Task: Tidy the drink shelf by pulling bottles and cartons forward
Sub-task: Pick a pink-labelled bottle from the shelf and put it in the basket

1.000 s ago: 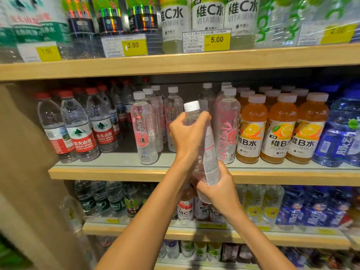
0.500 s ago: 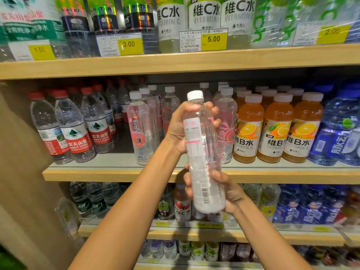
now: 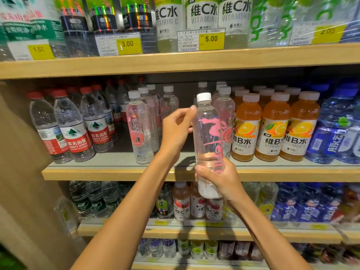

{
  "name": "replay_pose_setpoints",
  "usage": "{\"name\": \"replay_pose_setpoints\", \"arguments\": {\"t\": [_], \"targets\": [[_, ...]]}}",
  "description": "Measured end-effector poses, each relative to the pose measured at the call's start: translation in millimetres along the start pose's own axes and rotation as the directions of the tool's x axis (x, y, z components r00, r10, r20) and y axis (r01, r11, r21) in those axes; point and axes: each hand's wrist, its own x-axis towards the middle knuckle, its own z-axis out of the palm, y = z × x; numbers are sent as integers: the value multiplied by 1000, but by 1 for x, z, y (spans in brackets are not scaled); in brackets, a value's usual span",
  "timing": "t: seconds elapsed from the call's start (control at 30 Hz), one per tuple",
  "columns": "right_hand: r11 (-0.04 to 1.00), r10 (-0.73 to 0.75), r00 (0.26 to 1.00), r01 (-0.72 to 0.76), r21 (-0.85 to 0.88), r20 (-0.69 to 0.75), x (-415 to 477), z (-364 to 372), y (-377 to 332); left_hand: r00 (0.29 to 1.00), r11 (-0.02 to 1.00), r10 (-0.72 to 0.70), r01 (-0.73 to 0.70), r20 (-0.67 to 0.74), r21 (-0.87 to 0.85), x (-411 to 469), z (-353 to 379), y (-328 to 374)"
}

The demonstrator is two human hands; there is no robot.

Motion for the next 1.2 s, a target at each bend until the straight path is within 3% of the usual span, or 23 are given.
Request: {"name": "replay_pose_setpoints", "arguments": {"t": [0.17,0.33,0.47,0.6,0.7,0.83,0.9,1.07,1.13,1.2], "targets": [[961,-82,984,37,-274,-156,-5,9,8,994,985,112,-111,-5,132,-15,21,7],[914,-148,980,85,-397,-133,-13,13,15,969,974,203,-185,-139,132,-24,39,9],[942,-147,988,126,-311,-44,-14,8,12,958,974,224,-213,-182,75,-18,35,11],[991,-14,987,35,-131,161,-9,-14,-6,990,993,103,-108,-101,-47,-9,23,21],[975,118,906,-183,125,406,-7,-25,-11,999,979,-1,8,36,-204,0,15,28],[926,154,775,-329,184,612,-10,-22,-11,931,859,-105,262,349,-440,5,9,32],[926,144,769,-327,189,623,-9,-14,-12,890,789,-104,345,443,-508,6,10,31],[949,106,876,-230,214,471,-10,-5,-10,867,739,-65,374,494,-560,4,10,25],[949,99,892,-218,228,441,-11,-5,-9,901,823,-91,308,424,-477,4,10,23],[956,91,912,-192,222,399,-12,-5,-9,953,939,-103,187,286,-287,3,10,21]]}}
